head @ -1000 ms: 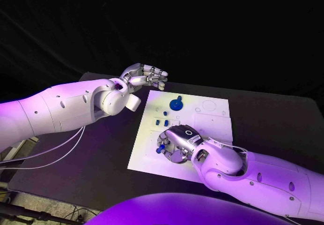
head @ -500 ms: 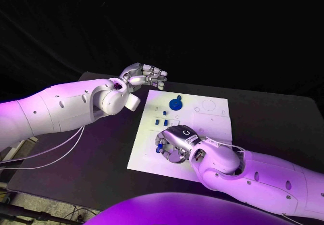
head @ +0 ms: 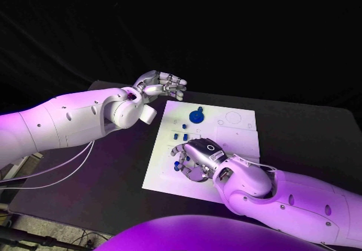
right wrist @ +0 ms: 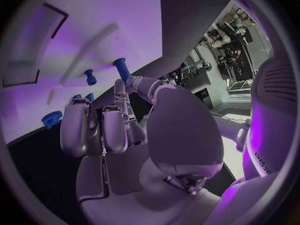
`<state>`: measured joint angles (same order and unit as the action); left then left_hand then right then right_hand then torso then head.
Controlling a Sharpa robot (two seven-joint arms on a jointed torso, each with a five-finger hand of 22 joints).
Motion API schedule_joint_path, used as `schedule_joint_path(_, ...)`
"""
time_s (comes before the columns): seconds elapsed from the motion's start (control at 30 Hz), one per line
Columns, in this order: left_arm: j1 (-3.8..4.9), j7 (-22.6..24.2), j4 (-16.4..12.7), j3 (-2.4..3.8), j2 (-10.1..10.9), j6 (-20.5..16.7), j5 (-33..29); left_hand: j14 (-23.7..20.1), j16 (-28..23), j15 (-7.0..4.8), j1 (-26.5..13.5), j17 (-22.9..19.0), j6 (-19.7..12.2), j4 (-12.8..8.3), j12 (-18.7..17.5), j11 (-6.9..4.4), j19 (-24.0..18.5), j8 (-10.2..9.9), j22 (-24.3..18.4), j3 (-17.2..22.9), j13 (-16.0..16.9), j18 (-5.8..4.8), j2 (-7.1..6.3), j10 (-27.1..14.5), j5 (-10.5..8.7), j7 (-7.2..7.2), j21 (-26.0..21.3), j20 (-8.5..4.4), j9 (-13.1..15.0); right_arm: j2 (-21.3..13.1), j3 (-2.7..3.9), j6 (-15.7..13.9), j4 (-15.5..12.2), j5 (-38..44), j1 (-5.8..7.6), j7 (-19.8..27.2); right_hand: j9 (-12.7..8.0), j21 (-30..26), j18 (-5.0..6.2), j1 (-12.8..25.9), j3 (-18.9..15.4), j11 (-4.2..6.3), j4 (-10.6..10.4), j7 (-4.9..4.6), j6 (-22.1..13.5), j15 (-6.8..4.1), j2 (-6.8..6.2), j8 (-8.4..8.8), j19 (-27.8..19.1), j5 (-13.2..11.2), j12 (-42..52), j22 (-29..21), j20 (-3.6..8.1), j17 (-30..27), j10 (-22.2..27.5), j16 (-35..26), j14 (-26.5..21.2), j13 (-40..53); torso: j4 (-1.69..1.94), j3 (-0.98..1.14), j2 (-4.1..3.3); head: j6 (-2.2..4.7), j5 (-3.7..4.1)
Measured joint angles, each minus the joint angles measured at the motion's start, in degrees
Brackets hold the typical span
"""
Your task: Assemble the parts on the task board
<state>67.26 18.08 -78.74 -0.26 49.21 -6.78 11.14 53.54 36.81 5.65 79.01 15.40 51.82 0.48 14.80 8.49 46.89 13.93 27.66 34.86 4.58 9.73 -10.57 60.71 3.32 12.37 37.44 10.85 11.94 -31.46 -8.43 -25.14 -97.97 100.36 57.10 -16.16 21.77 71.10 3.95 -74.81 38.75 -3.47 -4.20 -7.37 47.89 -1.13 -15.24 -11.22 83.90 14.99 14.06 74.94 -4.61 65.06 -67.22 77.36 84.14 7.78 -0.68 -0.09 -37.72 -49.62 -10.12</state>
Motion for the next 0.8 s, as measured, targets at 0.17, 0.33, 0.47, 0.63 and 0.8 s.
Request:
schedule_joint_path(0.17,0.00,0.0,0.0,0.00,0.0,0.0,0.0,0.0,0.0,0.00,0.0,0.0,0.0,0.0,0.0,0.00,0.0,0.0,0.0,0.0,0.0,0.00,0.00,0.0,0.00,0.00,0.0,0.00,0.0,-1.3,0.05,-1.7,-1.0,-0.5,0.01,0.4,0.0,0.0,0.00,0.2,0.0,0.00,0.0,0.00,0.0,0.00,-0.23,0.00,0.0,0.0,0.0,0.0,0.00,0.1,0.0,0.2,0.0,0.0,-0.03,0.00,0.02,0.04,0.06)
schedule_joint_path(0.33,0.00,0.0,0.0,0.00,0.0,0.0,0.0,0.0,0.0,0.00,0.0,0.0,0.0,0.0,0.0,0.00,0.0,0.0,0.0,0.0,0.0,0.00,0.00,0.0,0.00,0.00,0.0,0.00,0.0,-4.6,0.37,-3.5,-2.4,-4.5,0.73,1.6,0.0,0.0,0.00,0.2,0.0,-0.01,0.0,-0.32,0.3,0.00,-0.23,0.00,0.0,0.0,0.0,0.0,0.00,0.0,0.0,0.2,0.0,0.1,-0.03,-0.01,0.07,0.07,0.12)
schedule_joint_path(0.47,-0.01,-0.1,0.1,0.00,0.1,0.0,0.0,0.0,0.0,0.00,0.0,0.0,0.0,0.0,0.0,0.00,0.0,0.0,0.0,0.0,0.0,0.00,0.00,0.0,0.00,0.00,0.0,0.00,0.0,-9.0,0.65,-4.5,-3.2,-14.5,3.13,4.1,-0.1,0.7,0.00,2.6,-8.3,-0.43,0.1,-0.96,0.3,0.34,-1.47,0.38,0.1,-0.4,-0.4,0.0,-0.12,0.8,1.1,1.0,-0.1,0.5,-0.11,-0.04,0.20,0.17,0.11)
schedule_joint_path(0.63,-0.01,-0.1,0.2,-0.03,0.2,0.0,0.0,0.0,0.0,0.00,0.0,0.0,0.0,0.0,0.0,0.00,0.0,0.0,0.0,0.0,0.0,0.00,0.00,0.0,0.00,0.00,0.0,0.00,0.0,-13.9,0.75,-4.5,-4.2,-27.8,5.62,7.6,-0.4,2.3,0.00,1.7,-12.3,-0.82,0.0,-0.99,0.3,0.34,-0.65,0.96,0.1,-0.2,-0.4,0.0,-0.35,1.7,2.3,1.5,-0.1,0.8,-0.36,-0.03,0.43,0.40,0.14)
schedule_joint_path(0.8,-0.03,-0.1,0.5,-0.18,0.3,0.0,0.0,0.0,0.0,0.00,0.0,0.0,0.0,0.0,0.0,0.00,0.0,0.0,0.0,0.0,0.0,0.00,0.00,0.0,0.00,0.00,0.0,0.00,0.0,-18.6,0.78,-3.6,-5.6,-39.6,7.69,10.8,-0.5,3.6,0.00,1.0,-13.1,-0.94,-0.5,-1.44,0.5,0.65,0.06,1.27,0.1,-0.2,-0.4,0.0,-0.54,1.9,2.7,1.8,-0.2,1.0,-0.75,0.15,0.71,0.94,0.99)
